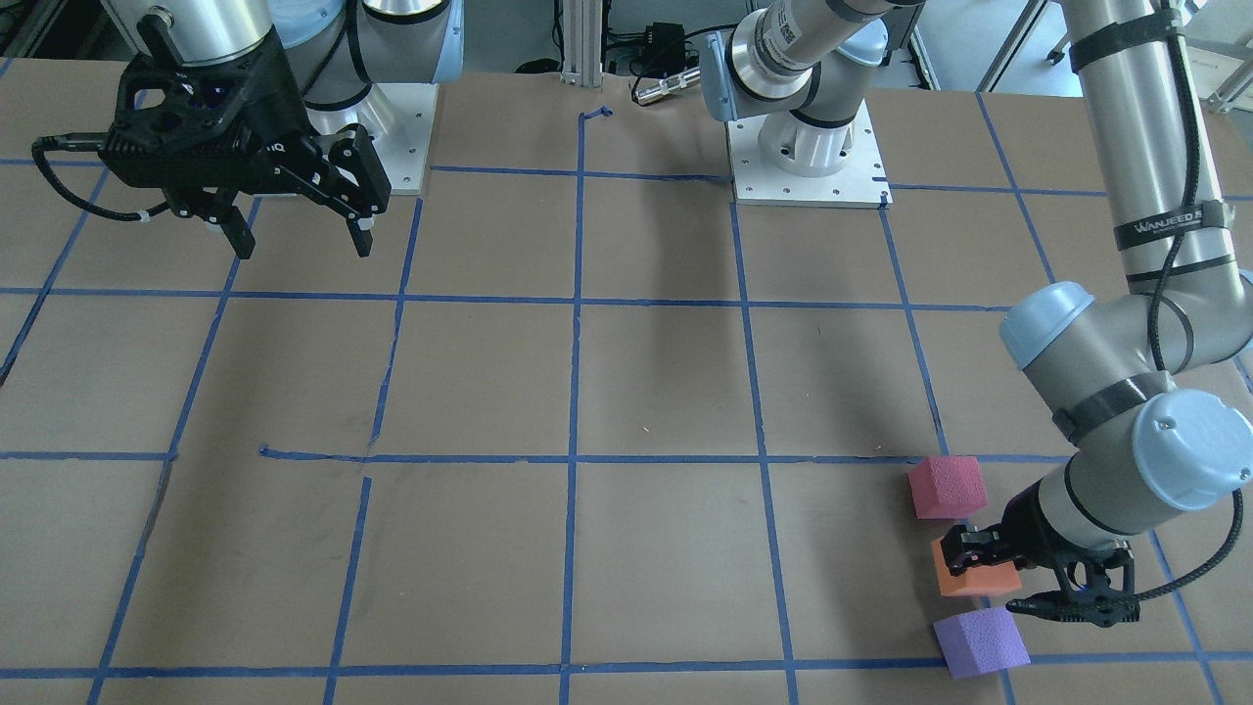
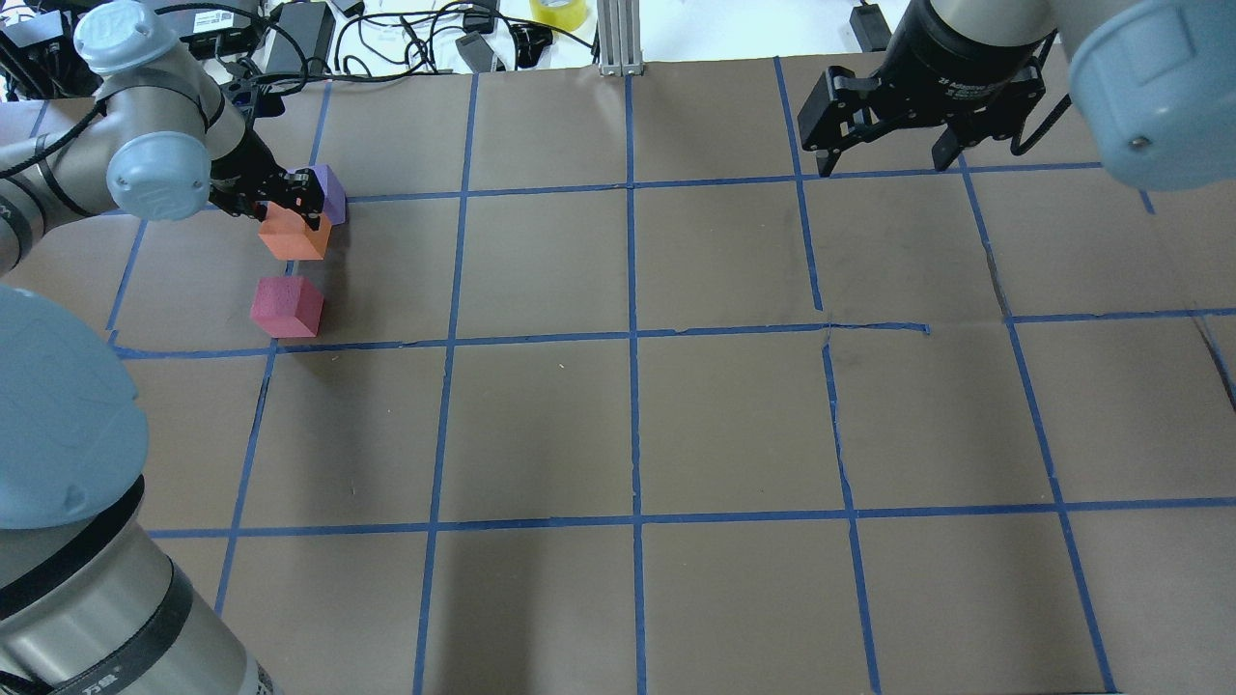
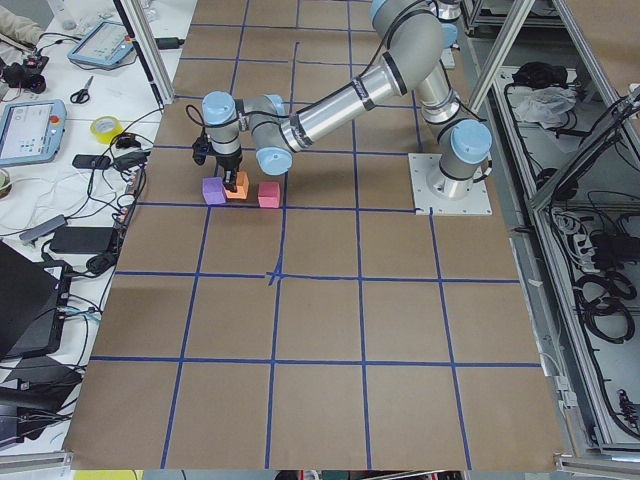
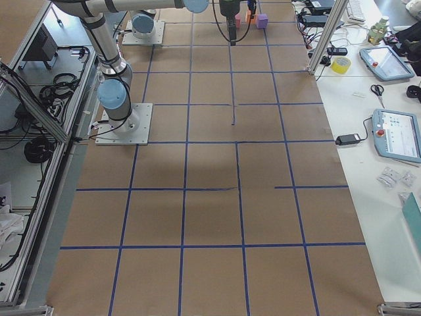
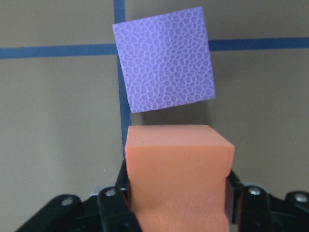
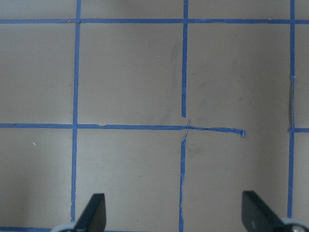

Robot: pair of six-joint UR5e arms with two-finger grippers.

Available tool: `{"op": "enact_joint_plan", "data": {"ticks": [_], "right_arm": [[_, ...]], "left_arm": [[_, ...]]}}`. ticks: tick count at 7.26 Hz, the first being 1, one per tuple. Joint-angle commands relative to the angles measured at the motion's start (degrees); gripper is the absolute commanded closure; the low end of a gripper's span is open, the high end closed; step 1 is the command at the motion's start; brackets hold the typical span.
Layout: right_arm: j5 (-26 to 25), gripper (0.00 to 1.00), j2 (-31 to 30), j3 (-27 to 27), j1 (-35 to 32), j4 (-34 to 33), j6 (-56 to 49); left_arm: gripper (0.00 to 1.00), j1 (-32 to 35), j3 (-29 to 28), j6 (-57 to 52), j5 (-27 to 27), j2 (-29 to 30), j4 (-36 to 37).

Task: Arrange blocks in a line
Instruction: 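Lower the orange cube between the cubes and open the left gripper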

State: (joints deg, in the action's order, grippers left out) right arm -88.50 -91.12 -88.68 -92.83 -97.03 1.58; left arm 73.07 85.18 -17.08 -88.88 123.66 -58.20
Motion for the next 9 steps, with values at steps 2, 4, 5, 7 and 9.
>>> {"op": "enact_joint_plan", "data": {"ticks": [2,4,5,7,9], "right_arm": [[0.0,0.0,-0.02,0.0,-0.07,0.0,0.0],[0.0,0.0,-0.02,-0.09,-0.16,0.0,0.0],[0.08,0.0,-0.02,-0.09,-0.16,0.0,0.0],[0.08,0.0,-0.02,-0.09,-0.16,0.0,0.0],[0.08,0.0,-0.02,-0.09,-0.16,0.0,0.0]], "left_arm": [[0.82,-0.65,1.74,1.7,0.46,0.53,1.94],[0.82,-0.74,2.18,1.52,1.25,0.71,2.74],[0.82,-0.91,2.18,1.35,1.26,0.71,2.74],[0.82,-1.35,2.53,0.21,2.48,1.23,2.74],[0.77,-1.27,2.54,1.35,2.4,1.32,2.74]]}}
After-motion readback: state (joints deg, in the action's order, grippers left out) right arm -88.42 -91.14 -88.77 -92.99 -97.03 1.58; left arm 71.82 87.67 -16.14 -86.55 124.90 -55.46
